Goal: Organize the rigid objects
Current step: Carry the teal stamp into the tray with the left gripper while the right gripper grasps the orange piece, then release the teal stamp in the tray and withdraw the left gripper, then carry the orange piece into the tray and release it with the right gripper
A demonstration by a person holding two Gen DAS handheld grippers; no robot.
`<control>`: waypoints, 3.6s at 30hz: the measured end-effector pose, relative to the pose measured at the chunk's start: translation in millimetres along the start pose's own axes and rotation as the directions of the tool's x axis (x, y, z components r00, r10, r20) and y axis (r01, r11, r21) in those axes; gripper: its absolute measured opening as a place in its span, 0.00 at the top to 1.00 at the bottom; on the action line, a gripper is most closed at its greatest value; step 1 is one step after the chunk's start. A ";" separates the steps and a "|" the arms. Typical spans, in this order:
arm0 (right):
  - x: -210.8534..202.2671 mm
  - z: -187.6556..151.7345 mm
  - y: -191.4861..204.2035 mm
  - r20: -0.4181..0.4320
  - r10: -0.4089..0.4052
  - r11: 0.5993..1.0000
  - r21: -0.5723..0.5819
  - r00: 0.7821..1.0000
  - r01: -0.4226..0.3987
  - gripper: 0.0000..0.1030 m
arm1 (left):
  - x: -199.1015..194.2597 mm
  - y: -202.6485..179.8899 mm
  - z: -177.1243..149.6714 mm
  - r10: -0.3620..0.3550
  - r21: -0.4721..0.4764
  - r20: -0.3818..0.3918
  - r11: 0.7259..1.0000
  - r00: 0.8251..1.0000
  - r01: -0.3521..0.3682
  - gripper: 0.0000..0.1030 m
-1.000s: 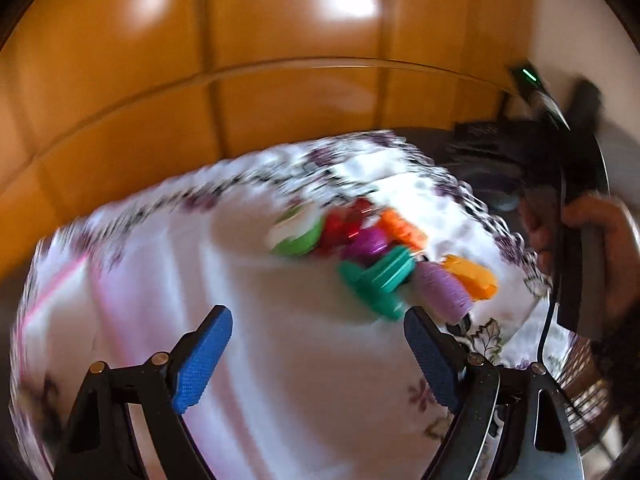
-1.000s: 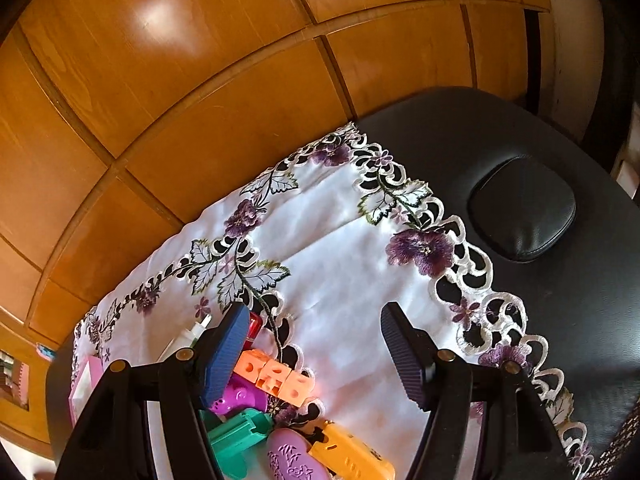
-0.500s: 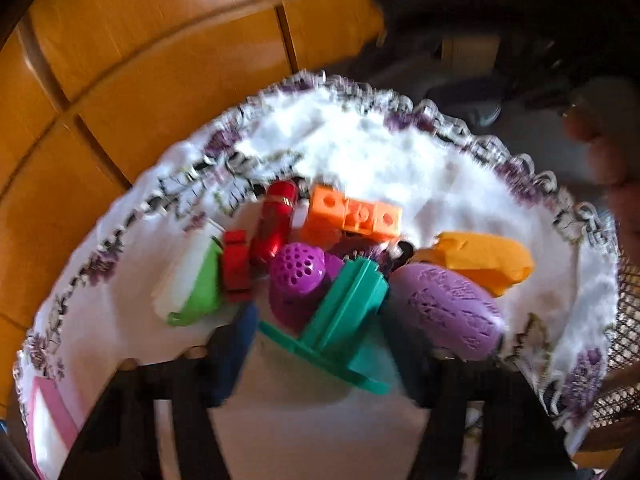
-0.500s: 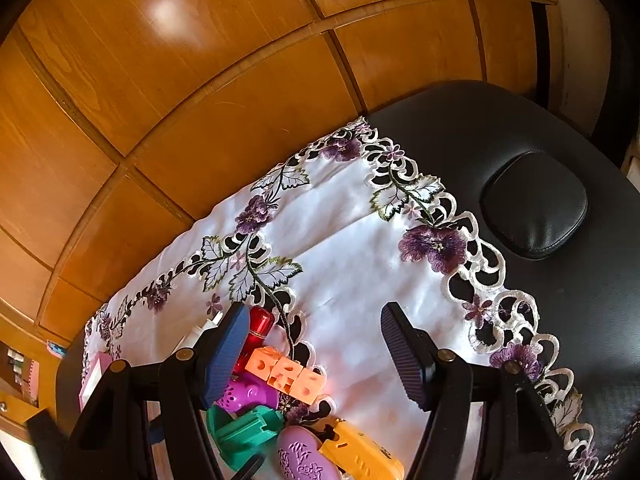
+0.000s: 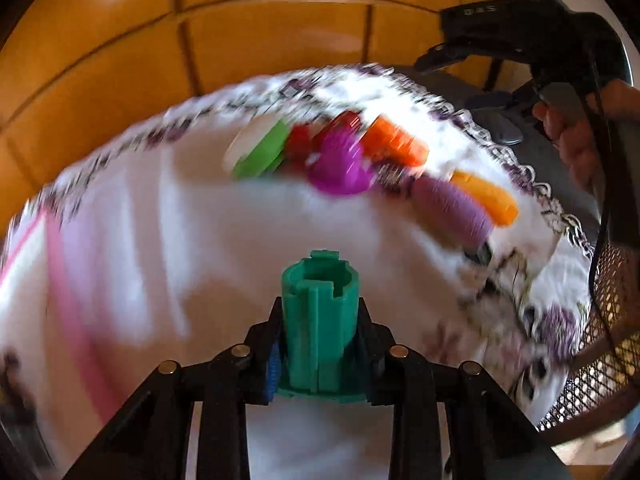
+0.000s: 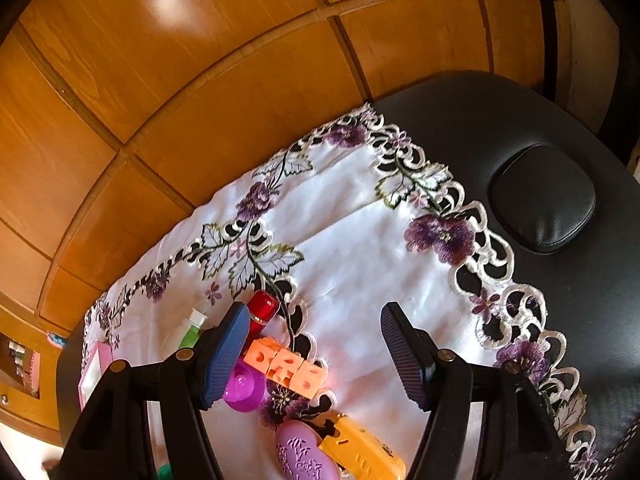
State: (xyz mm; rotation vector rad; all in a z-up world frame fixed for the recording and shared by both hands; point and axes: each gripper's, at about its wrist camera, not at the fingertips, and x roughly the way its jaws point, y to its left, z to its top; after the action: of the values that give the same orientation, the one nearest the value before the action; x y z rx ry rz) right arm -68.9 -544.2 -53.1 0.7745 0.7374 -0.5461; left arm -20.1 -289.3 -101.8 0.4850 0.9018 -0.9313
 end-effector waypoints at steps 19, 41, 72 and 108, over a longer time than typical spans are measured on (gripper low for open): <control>4.0 -38.7 22.5 -0.227 -0.161 0.957 -0.272 0.960 0.096 0.48 | -15.6 16.0 -36.6 0.037 -0.058 0.104 0.998 0.994 -0.032 0.70; 46.2 -71.8 31.2 -0.302 -0.348 0.867 -0.464 0.887 0.182 0.73 | -39.8 24.7 -47.7 0.019 -0.118 0.120 0.993 0.993 -0.005 0.71; 43.9 -77.9 35.6 -0.225 -0.329 0.874 -0.441 0.917 0.205 0.73 | -67.4 290.8 -12.5 0.264 -0.582 0.052 0.792 0.963 -0.185 0.70; 42.3 -75.7 37.2 -0.200 -0.321 0.865 -0.460 0.926 0.200 0.73 | -154.9 169.7 -90.6 0.486 -0.565 0.117 0.750 0.866 -0.344 0.42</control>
State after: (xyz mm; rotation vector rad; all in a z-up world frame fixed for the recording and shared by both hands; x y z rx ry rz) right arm -46.4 -470.1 -106.9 0.3309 1.1861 -0.4993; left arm 38.8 -62.0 -25.3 0.0701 0.7242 -0.2886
